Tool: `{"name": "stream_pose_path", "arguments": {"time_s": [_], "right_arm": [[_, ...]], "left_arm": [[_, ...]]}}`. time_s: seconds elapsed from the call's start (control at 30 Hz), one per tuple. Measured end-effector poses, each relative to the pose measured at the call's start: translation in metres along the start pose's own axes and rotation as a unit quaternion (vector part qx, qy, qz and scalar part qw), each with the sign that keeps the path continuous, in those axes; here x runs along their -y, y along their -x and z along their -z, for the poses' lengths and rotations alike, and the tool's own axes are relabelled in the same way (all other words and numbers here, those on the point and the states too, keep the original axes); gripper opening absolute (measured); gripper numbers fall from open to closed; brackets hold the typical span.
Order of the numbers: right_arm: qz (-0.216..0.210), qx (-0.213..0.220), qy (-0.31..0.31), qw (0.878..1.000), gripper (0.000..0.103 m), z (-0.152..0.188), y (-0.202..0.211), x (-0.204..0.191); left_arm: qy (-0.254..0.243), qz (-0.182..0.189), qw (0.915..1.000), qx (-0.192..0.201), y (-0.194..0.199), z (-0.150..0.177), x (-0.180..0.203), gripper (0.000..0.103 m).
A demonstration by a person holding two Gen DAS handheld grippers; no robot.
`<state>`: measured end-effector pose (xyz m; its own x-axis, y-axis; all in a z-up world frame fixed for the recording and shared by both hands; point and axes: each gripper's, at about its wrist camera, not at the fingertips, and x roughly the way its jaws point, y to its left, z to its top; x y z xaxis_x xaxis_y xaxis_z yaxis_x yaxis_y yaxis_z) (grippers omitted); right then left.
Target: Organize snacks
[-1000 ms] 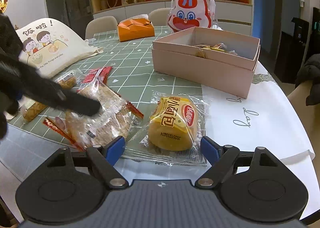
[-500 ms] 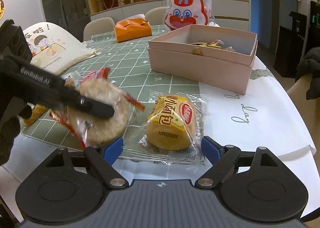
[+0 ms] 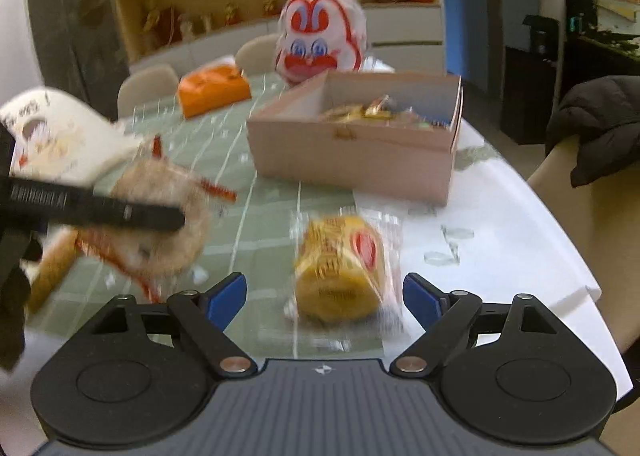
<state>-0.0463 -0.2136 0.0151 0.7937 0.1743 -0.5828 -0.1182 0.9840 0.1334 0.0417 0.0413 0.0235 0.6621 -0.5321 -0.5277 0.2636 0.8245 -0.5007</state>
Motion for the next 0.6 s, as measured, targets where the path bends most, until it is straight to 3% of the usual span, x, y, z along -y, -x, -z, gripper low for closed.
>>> {"name": "stream_pose_path", "arguments": {"time_s": [0.3,0.6], "right_arm": [[0.052,-0.022,0.018,0.998,0.086,-0.010,-0.031,-0.012],[0.066,-0.031,0.016,0.997,0.086,-0.012,-0.039,-0.005]], "left_arm": [[0.015,0.004,0.9998,-0.015,-0.004,0.004,-0.006,0.024],[0.021,0.006,0.9993,-0.030,-0.010,0.006,-0.008,0.024]]}}
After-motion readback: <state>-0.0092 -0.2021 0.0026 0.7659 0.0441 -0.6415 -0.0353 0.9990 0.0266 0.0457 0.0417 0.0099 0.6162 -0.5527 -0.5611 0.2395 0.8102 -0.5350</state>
